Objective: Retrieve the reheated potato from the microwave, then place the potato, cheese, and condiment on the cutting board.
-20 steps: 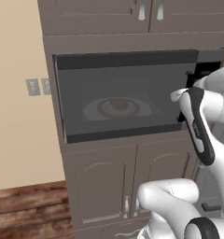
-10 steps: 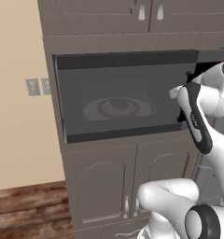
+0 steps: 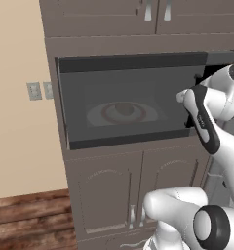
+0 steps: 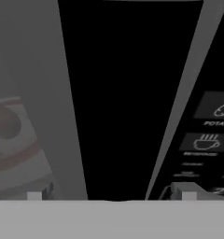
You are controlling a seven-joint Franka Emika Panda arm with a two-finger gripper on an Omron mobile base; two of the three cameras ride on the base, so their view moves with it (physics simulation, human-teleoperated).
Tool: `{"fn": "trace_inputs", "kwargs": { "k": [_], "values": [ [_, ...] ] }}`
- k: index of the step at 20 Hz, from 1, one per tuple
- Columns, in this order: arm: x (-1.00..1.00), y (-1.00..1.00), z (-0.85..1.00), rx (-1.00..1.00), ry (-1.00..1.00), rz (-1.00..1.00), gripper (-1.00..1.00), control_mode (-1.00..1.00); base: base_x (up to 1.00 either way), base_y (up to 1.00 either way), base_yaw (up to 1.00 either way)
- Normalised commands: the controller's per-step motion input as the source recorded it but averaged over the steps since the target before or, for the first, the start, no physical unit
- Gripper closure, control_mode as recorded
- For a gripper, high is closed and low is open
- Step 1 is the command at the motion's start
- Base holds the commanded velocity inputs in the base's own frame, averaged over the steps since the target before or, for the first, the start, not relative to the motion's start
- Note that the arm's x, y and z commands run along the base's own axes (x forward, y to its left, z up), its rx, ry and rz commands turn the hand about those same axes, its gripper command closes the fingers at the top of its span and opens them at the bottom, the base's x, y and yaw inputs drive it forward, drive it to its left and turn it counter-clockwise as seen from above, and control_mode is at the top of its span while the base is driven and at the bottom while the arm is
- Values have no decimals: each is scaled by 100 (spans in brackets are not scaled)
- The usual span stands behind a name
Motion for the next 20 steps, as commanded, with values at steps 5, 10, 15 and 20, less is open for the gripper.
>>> {"fn": "trace_inputs", "kwargs": {
  "k": [5, 10, 15, 20],
  "values": [
    [36, 0, -14, 0, 0, 0, -100, -100, 0, 0, 0],
    [39, 0, -16, 2, 0, 0, 100, -100, 0, 0, 0],
    [41, 2, -17, 8, 0, 4, 100, -100, 0, 0, 0],
    [41, 4, -15, 15, 3, 14, 100, -100, 0, 0, 0]
  ]
}}
